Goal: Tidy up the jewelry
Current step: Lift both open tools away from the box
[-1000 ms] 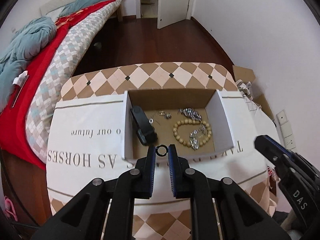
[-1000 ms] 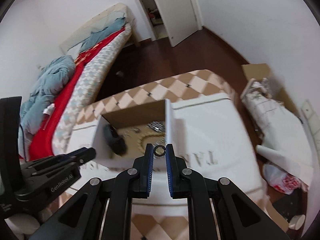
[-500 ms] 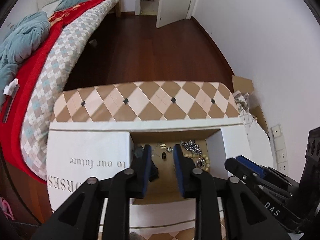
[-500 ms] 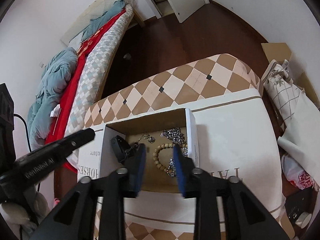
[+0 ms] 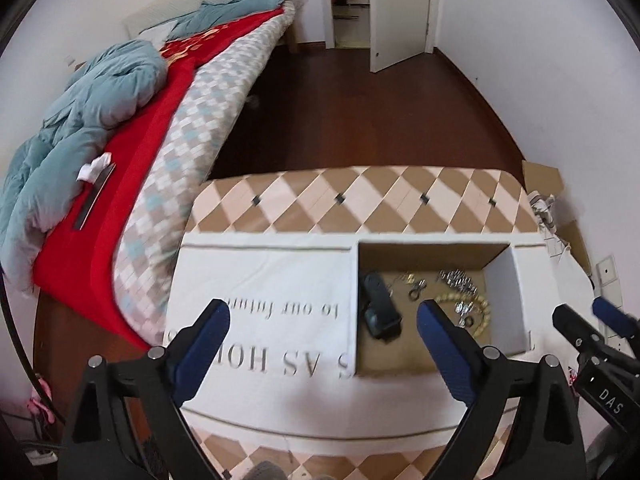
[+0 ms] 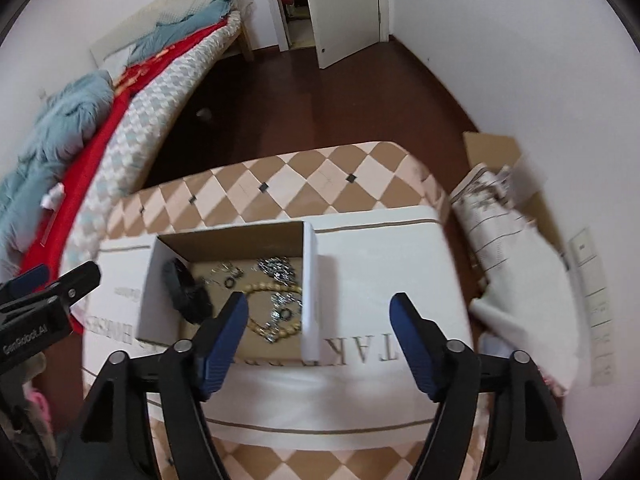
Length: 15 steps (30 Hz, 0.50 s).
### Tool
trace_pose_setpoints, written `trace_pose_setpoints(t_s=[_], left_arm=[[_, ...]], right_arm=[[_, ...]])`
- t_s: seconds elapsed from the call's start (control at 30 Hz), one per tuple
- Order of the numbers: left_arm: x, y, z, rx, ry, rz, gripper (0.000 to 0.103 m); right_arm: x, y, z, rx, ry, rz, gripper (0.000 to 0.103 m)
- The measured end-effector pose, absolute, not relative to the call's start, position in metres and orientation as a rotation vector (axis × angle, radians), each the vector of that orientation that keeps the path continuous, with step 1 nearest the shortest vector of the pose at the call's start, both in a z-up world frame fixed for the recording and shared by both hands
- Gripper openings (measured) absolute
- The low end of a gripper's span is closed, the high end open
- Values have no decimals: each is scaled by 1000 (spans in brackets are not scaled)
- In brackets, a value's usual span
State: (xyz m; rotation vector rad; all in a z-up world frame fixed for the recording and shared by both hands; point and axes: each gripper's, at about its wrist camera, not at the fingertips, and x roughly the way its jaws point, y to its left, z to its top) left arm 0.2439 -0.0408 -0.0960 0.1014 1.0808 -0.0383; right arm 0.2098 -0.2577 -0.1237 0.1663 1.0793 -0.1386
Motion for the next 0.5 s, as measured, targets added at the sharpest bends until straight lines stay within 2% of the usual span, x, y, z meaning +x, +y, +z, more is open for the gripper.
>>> trace_pose_setpoints(t_s=[0.1,0.17,0.5], left_arm=[[230,-35,-99,99,1086,-21,95],[222,-34,-99,100,1084,-16,95],[170,-30,-68,103,1027,-19,95]], right_arm=[[202,-252,-121,127,1082,-153,91],[196,-247,-117,91,1079,-174,103],[151,-229,-79,40,1024,-207,103]])
